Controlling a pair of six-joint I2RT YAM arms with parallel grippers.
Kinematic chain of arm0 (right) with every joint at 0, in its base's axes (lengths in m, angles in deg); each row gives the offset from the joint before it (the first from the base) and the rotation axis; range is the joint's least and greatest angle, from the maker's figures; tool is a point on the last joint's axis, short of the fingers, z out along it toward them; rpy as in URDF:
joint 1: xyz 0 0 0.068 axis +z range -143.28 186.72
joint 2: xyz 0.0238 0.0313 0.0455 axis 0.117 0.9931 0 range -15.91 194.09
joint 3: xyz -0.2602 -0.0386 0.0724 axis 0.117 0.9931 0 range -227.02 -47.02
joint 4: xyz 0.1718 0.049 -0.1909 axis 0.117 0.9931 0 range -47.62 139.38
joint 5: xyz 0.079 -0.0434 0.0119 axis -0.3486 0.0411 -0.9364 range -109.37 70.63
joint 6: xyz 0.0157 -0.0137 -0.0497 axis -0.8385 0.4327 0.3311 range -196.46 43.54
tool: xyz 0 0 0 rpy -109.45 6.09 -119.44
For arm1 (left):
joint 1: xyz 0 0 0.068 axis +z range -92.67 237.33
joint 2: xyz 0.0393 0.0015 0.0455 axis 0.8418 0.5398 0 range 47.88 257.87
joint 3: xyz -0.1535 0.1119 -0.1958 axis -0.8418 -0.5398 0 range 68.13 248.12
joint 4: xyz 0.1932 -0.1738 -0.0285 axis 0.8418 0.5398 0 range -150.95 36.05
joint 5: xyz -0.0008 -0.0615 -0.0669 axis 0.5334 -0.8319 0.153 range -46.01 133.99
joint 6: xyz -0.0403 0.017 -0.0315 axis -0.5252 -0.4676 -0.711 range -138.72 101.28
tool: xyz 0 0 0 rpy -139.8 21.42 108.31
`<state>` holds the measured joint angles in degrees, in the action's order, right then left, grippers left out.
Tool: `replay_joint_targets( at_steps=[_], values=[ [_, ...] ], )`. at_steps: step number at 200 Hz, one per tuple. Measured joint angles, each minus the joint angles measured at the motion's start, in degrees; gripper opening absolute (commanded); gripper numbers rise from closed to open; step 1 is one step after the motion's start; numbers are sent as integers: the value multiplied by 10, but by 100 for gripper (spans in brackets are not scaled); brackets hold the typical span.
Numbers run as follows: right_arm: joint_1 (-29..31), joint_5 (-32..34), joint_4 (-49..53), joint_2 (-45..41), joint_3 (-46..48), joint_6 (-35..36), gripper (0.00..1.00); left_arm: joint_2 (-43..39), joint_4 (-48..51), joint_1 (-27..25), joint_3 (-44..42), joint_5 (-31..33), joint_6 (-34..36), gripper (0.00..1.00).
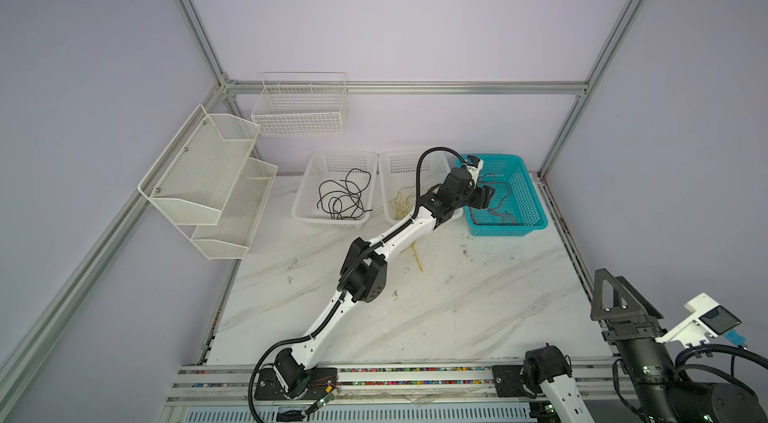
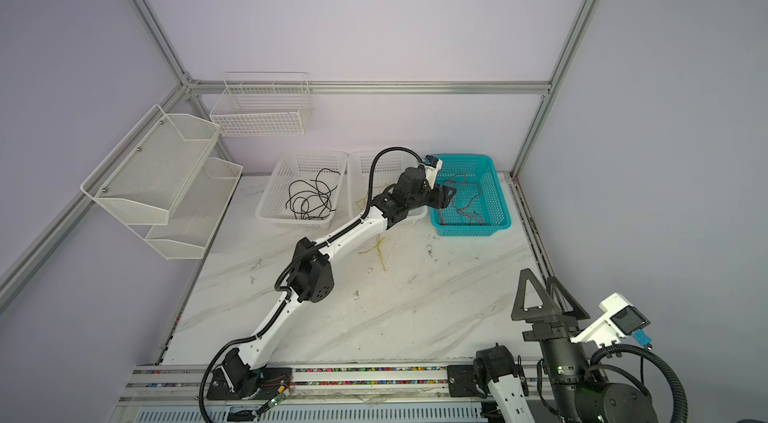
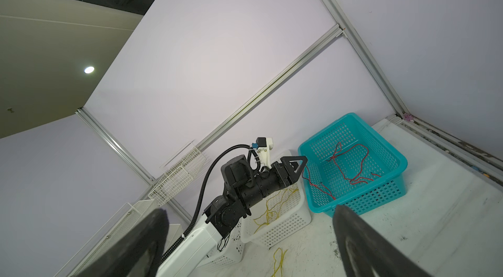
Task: Untangle the cables
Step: 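Open the left gripper to drop the wire end into the teal basket, then draw the left gripper back while the right reaches to the yellow wire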
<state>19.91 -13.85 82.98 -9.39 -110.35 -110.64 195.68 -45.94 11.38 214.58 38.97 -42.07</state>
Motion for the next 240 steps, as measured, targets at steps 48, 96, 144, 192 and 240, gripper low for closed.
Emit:
replay_joint_targets(
  at_steps=[48,96,144,192,240],
  values=[
    [0,0,4,2,10,0,97,-70,17,-11,-3,17,35,91],
    [0,-13,8,38,36,0,96,-301,17,20,-216,50,80,100],
    [0,-80,-1,114,69,9,92,-560,17,88,-530,101,123,100],
    [0,-141,-41,198,113,19,87,-779,73,109,-739,175,144,100],
    [0,-193,-99,294,160,32,82,-921,125,115,-893,268,144,100]
  ],
)
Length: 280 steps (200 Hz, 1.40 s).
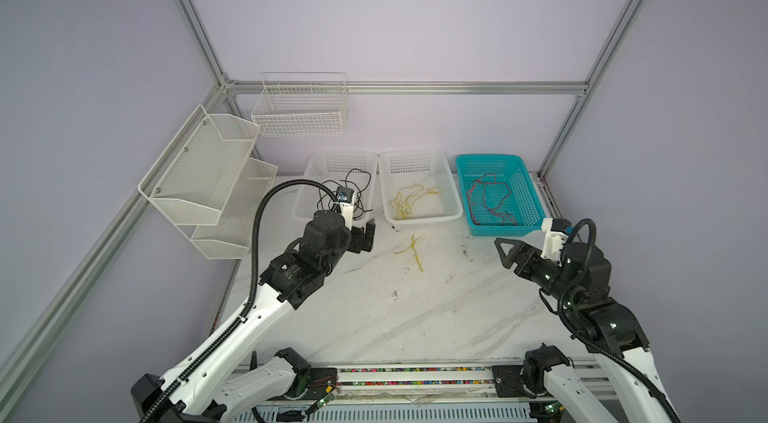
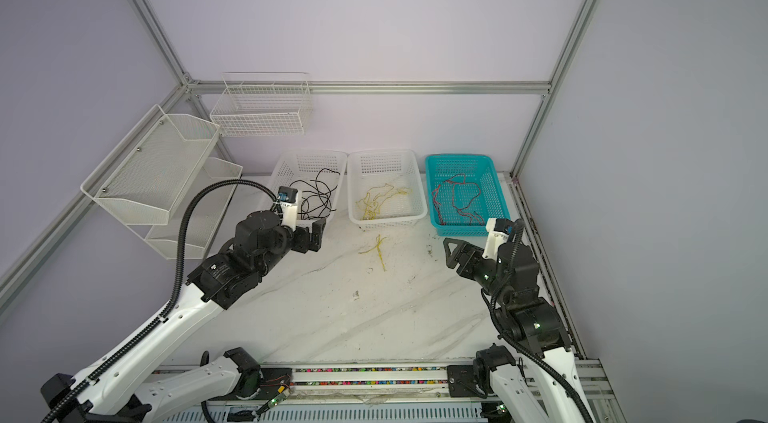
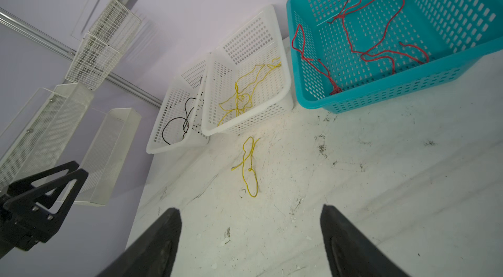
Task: Untangle the cables
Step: 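Draw the left gripper back while the right reaches to the yellow wire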
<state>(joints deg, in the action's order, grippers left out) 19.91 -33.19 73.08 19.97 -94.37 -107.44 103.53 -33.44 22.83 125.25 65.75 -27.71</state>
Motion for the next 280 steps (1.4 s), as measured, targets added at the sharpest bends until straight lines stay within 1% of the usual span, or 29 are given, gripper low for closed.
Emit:
replay_joint_targets(
  at_steps=[21,39,59,74,96,124,158,186,221,247,280],
  values=[
    [8,-5,-19,34,9,2,82,-37,20,0,-57,24,-5,100],
    [34,7,-40,64,9,3,82,-66,36,0,-93,38,-9,99],
    [87,44,-65,97,9,2,83,-96,40,1,-118,51,-10,100],
    [140,78,-88,129,9,-1,84,-110,41,0,-128,59,-11,99],
    [210,129,-120,196,9,-6,85,-119,42,1,-131,72,-15,99],
    [257,167,-156,259,9,-15,84,-137,38,0,-143,90,-14,100],
    [275,191,-195,327,-4,-14,84,-164,31,0,-156,120,-13,100],
    [287,196,-218,392,-27,-6,84,-179,23,0,-167,130,-10,99],
    [294,201,-242,454,-50,7,81,-182,18,0,-168,137,-8,100],
    [301,203,-249,516,-76,20,77,-193,9,0,-175,144,-7,100],
    [306,205,-258,575,-81,30,75,-198,4,0,-177,147,-4,100]
  ],
)
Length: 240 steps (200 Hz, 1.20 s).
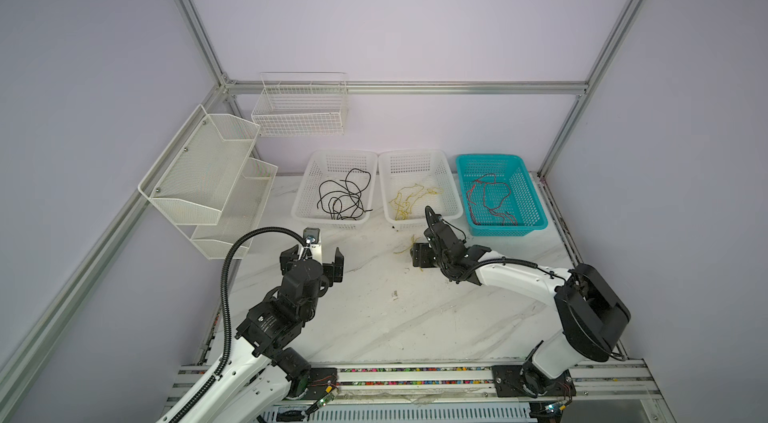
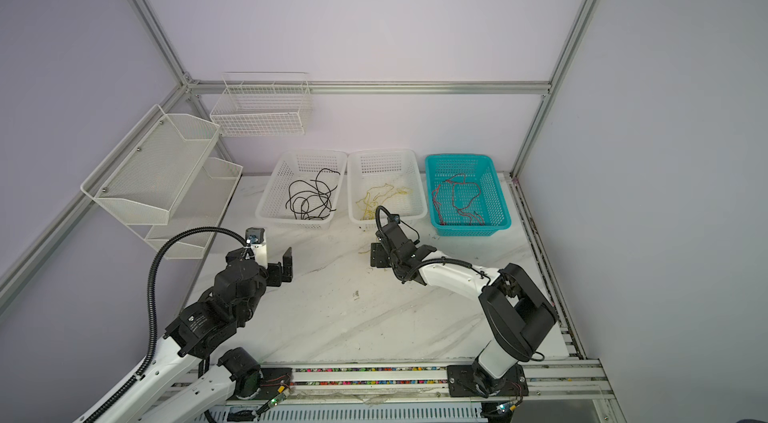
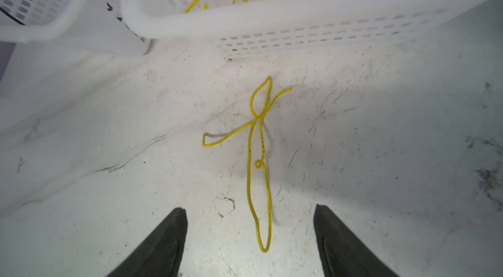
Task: Untangle the cables
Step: 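Draw the left gripper back while the right reaches to the yellow wire, then grasp the short yellow wire with the right gripper and lift it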
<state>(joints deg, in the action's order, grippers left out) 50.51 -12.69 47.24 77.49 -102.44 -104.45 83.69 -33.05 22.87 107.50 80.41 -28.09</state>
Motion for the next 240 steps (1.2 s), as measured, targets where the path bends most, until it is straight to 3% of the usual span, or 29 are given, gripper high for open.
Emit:
replay_joint_targets(
  at_steps=[28,67,93,135,173,240],
  values=[
    [0,2,-5,46,-6,6,69,0,-1,0,0,1,0,100],
    [0,7,-16,86,-12,14,47,0,-5,0,-7,1,2,100],
    [0,12,-19,91,-12,14,19,1,-5,0,-7,1,2,100],
    [0,14,-24,90,-13,16,0,1,-9,0,-9,3,2,100],
    [0,10,-11,57,-12,17,0,1,-9,0,-9,4,5,100],
    [0,-16,57,-113,-45,27,0,1,-9,0,-9,5,6,100]
  ],
)
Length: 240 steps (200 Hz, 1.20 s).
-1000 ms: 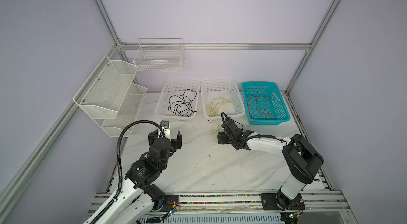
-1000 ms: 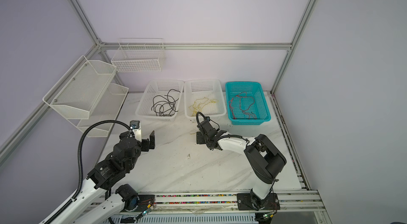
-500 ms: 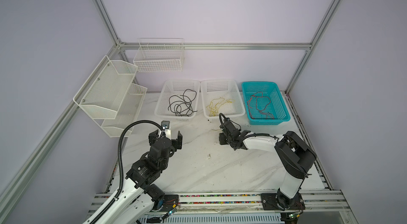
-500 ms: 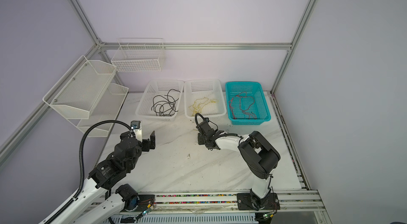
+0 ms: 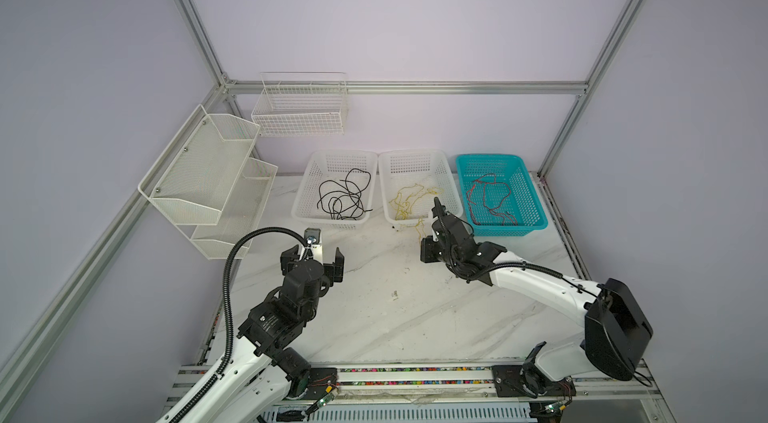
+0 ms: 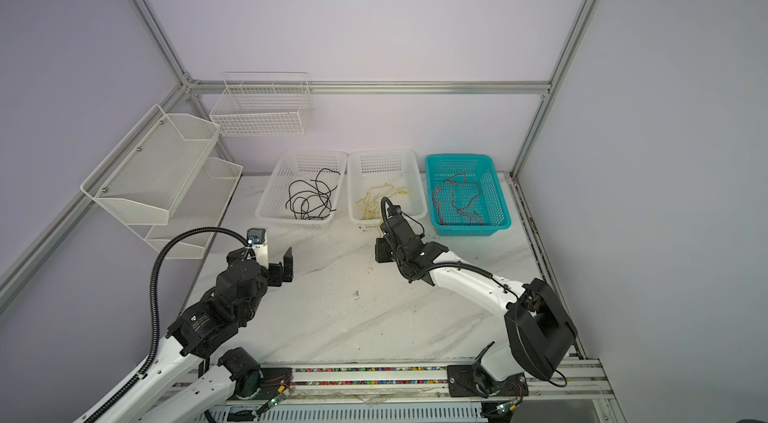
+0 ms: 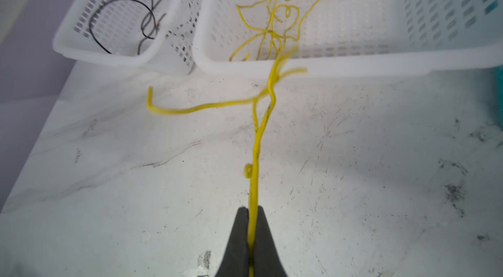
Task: Untangle the cables
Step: 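Grasp the short yellow wire with the right gripper and lift it, then drop the yellow wire into the white basket of yellow wires, move right gripper on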
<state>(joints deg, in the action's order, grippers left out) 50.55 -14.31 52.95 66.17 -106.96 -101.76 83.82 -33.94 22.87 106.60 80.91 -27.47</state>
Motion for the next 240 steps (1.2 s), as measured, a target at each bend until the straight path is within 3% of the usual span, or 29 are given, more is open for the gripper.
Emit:
replay_joint_targets(
  at_steps=[55,160,209,240],
  values=[
    [-5,12,26,51,-184,28,0,2,-2,0,-3,4,0,100],
    [-131,-6,78,346,-399,55,0,1,-9,0,-9,9,9,100],
    [-129,20,108,375,-435,70,44,1,-9,0,-9,9,9,100],
    [-128,40,111,363,-442,76,58,0,-9,0,-9,9,9,100]
  ],
)
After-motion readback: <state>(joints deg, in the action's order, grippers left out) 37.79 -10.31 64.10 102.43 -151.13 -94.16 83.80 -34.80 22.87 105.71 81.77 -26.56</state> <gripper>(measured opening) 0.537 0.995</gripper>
